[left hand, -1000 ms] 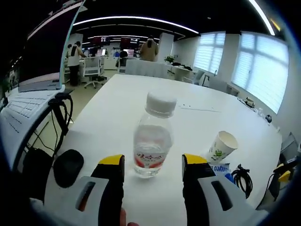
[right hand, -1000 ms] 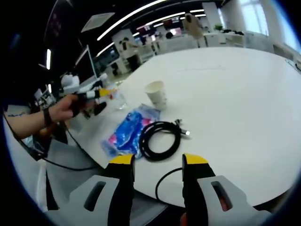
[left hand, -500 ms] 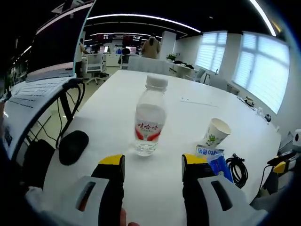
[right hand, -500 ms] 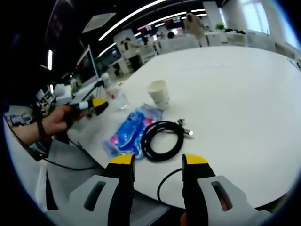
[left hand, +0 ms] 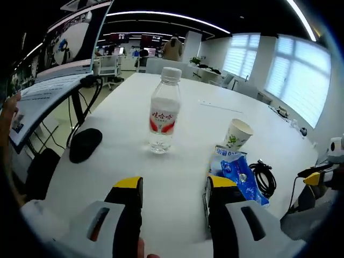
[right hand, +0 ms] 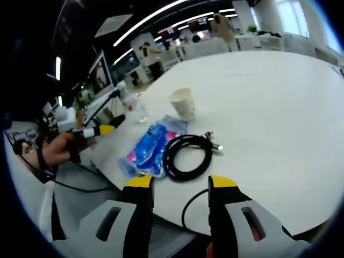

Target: Arrange the tabletop items into an orderly group along one side of the table until the central work area is clear of visible clutter.

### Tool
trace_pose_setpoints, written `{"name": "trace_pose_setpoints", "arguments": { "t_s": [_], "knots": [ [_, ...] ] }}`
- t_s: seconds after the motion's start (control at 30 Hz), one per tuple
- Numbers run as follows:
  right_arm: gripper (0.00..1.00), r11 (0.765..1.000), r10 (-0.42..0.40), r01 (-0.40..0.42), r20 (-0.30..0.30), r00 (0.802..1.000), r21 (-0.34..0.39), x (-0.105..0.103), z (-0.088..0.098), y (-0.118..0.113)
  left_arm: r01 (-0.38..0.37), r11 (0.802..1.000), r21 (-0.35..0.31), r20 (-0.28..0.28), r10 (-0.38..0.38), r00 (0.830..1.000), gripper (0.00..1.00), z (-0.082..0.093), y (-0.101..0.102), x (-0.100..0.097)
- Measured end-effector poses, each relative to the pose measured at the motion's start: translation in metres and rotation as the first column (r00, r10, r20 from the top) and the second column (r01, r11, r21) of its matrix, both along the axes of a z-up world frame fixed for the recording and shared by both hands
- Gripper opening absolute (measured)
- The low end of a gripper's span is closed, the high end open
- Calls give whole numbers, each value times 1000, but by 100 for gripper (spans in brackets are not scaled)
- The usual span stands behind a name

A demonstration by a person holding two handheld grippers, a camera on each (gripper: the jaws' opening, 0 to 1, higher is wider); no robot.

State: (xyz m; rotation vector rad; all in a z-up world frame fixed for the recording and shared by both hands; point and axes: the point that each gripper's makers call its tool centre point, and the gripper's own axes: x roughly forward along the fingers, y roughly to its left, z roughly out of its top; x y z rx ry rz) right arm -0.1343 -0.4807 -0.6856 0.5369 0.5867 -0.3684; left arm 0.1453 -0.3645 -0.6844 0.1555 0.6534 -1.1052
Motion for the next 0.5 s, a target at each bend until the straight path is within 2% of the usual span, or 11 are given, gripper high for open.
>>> {"name": "trace_pose_setpoints", "arguments": {
  "t_s": [0.2,0.5],
  "knots": [
    [38,1000,13,-13,-3,1000,4,2,-2,4,44,999,21,14,-45,999,48,-3,10,-18],
    [37,999,32,-32,-9,999,14,9,-10,8,94,994,51,32,-96,995,48,-8,21,-31]
  ]
}}
